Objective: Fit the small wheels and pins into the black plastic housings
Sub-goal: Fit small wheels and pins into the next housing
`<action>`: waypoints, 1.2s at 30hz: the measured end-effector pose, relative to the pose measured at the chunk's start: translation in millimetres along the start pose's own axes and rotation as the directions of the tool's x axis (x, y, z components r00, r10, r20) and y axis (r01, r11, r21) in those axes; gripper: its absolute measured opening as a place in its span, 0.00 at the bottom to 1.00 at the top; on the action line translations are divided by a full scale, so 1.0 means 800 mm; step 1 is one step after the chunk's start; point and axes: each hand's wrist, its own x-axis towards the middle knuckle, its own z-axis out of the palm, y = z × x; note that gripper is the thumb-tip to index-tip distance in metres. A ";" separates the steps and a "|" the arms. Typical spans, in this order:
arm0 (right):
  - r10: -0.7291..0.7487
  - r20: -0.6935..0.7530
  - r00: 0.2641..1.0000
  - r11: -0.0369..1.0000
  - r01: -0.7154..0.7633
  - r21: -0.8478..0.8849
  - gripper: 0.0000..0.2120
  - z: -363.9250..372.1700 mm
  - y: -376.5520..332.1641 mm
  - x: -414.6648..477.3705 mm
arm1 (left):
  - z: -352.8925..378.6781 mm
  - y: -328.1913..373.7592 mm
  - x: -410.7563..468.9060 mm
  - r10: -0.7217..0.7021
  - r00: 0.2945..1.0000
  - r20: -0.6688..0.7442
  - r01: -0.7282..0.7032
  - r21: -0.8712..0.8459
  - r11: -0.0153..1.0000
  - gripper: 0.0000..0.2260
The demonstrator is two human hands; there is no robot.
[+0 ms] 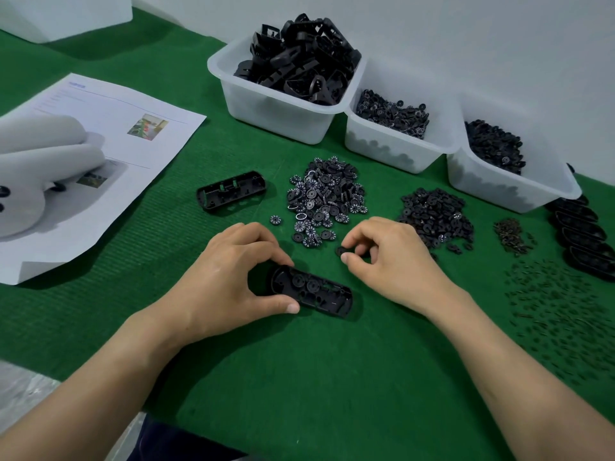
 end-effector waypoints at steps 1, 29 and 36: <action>-0.002 0.003 1.000 1.000 0.002 0.004 0.04 0.000 0.000 0.000 | 0.000 0.000 0.000 0.001 1.000 0.000 -0.001 0.001 1.000 0.24; -0.128 -0.009 0.992 0.962 0.127 0.241 0.10 -0.027 -0.002 -0.044 | -0.001 0.011 0.001 -0.030 1.000 0.008 0.030 0.041 0.999 0.24; 0.148 -0.131 0.980 0.971 -0.120 0.207 0.10 -0.065 0.064 -0.061 | 0.025 0.050 0.012 -0.022 0.998 0.058 0.018 0.082 0.996 0.24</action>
